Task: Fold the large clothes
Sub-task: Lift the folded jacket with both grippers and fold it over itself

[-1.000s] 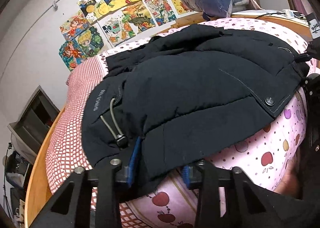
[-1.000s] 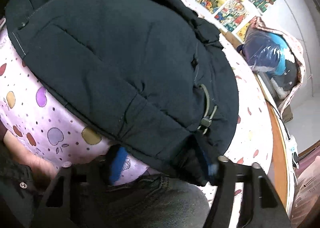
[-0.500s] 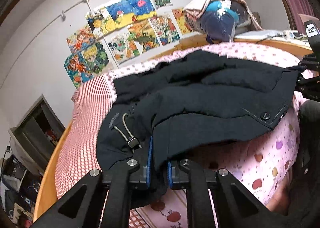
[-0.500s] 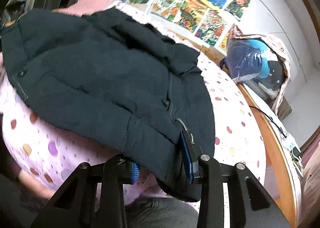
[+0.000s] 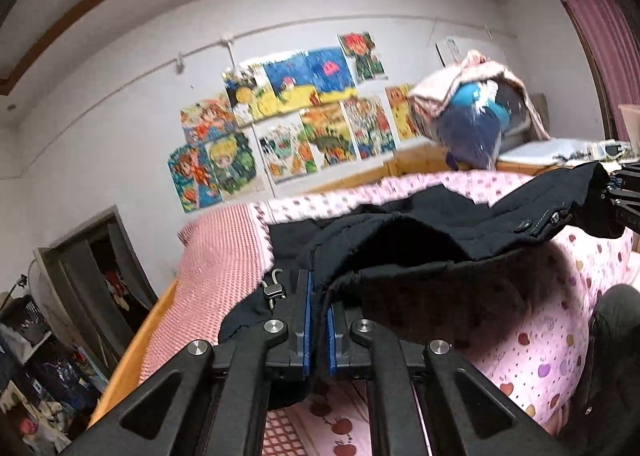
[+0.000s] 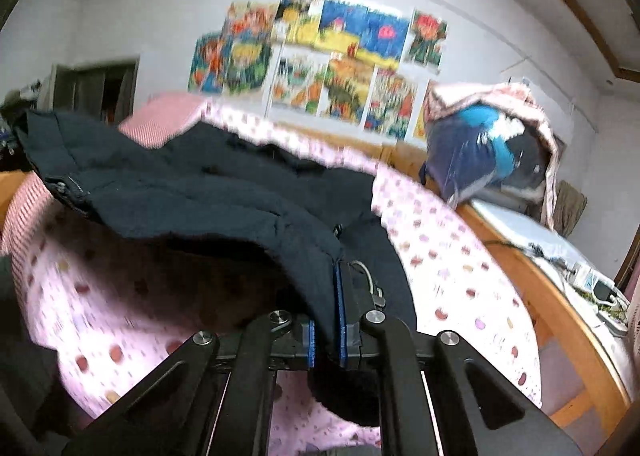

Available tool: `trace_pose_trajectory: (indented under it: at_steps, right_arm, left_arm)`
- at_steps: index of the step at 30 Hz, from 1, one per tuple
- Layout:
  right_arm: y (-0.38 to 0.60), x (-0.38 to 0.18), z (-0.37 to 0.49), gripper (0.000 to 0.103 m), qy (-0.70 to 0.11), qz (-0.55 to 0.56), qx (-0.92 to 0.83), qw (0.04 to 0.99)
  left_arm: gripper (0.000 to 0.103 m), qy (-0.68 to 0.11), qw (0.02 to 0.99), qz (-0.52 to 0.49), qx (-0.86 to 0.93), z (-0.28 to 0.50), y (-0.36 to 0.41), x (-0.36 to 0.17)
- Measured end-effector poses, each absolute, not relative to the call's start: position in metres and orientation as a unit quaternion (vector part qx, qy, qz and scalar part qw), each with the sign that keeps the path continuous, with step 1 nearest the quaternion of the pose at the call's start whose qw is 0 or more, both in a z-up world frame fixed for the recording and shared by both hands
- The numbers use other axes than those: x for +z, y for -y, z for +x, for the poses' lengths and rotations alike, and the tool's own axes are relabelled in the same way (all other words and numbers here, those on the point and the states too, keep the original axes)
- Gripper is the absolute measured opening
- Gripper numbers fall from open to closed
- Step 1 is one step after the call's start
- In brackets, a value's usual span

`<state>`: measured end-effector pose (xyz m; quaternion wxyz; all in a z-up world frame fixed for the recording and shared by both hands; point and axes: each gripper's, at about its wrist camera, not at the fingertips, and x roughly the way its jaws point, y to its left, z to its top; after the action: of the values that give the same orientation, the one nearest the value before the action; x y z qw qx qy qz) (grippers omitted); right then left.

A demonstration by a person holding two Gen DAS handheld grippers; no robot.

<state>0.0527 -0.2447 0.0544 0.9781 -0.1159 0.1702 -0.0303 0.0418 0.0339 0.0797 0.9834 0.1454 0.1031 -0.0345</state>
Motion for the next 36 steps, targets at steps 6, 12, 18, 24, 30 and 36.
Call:
trace_pose_trajectory:
  at_steps: [6, 12, 18, 24, 30, 36]
  right_arm:
    - [0.235, 0.087, 0.012, 0.007, -0.093, -0.124, -0.027, 0.988]
    - [0.233, 0.112, -0.014, 0.006, -0.044, -0.122, -0.027, 0.991]
    - [0.227, 0.121, 0.001, 0.006, -0.046, -0.137, -0.027, 0.989]
    - [0.229, 0.134, 0.036, 0.006, -0.048, -0.127, -0.027, 0.990]
    - [0.227, 0.146, 0.077, 0.006, -0.052, -0.118, -0.033, 0.991]
    - [0.230, 0.147, 0.116, 0.007, -0.052, -0.104, -0.039, 0.992]
  left_arm:
    - [0.006, -0.066, 0.985, 0.156, -0.032, 0.012, -0.042, 0.117]
    - [0.006, -0.050, 0.986, 0.154, -0.037, 0.002, -0.042, 0.140]
    - [0.006, -0.064, 0.985, 0.154, -0.044, 0.033, -0.041, 0.144]
    - [0.006, -0.058, 0.985, 0.157, -0.038, 0.064, -0.038, 0.152]
    - [0.006, -0.078, 0.986, 0.144, -0.044, 0.109, -0.041, 0.163]
    - [0.006, -0.090, 0.983, 0.158, -0.039, 0.146, -0.038, 0.164]
